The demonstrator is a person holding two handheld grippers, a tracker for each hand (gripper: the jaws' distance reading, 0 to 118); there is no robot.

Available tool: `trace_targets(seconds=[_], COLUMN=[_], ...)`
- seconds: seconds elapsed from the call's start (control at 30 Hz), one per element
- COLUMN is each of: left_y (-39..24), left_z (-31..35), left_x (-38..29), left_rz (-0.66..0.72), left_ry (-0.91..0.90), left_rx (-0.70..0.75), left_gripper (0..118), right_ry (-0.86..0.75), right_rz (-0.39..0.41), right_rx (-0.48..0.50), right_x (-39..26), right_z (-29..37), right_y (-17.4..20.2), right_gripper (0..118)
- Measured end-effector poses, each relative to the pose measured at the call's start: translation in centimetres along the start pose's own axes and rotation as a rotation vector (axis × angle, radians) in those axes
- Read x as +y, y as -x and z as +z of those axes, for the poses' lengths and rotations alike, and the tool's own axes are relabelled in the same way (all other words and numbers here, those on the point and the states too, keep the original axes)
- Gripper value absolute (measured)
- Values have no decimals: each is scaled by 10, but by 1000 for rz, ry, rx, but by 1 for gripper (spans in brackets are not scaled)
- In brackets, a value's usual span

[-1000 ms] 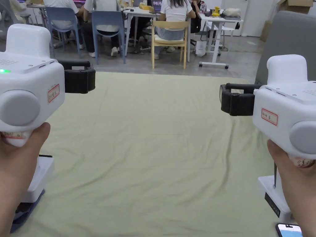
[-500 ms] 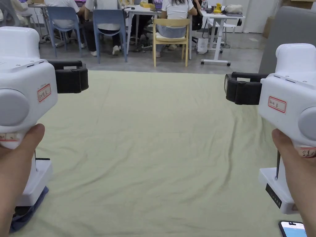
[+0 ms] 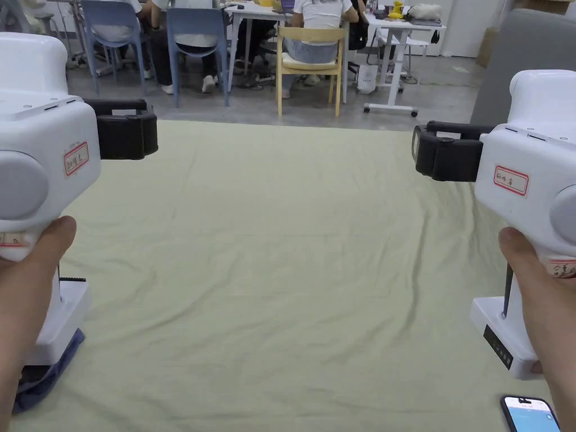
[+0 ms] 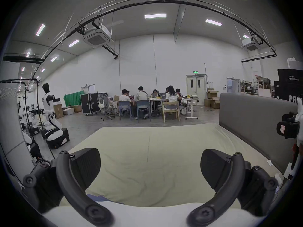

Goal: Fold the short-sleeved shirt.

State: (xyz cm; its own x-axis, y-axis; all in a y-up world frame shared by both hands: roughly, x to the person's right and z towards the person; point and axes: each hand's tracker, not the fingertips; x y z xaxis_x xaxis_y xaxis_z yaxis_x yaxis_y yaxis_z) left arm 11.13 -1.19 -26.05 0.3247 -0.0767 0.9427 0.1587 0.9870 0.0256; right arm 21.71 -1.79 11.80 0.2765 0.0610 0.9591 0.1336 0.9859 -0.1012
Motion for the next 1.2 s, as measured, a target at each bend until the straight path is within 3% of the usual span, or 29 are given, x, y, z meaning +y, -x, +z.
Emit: trace_targets(seconds=[0.5, 1.2], left_y=[7, 9], left_z=[-10, -14], left_x=[-3, -1], left_rz=[-7, 10], left_ry=[37, 28], left_rx=[7, -40], left_gripper=[118, 118], right_ry=[22, 15], right_rz=[55, 35], right_rx=[-35, -23], right_x=[-3, -4], right_z=[-7, -8], right_y=[9, 5], right_gripper=[118, 118])
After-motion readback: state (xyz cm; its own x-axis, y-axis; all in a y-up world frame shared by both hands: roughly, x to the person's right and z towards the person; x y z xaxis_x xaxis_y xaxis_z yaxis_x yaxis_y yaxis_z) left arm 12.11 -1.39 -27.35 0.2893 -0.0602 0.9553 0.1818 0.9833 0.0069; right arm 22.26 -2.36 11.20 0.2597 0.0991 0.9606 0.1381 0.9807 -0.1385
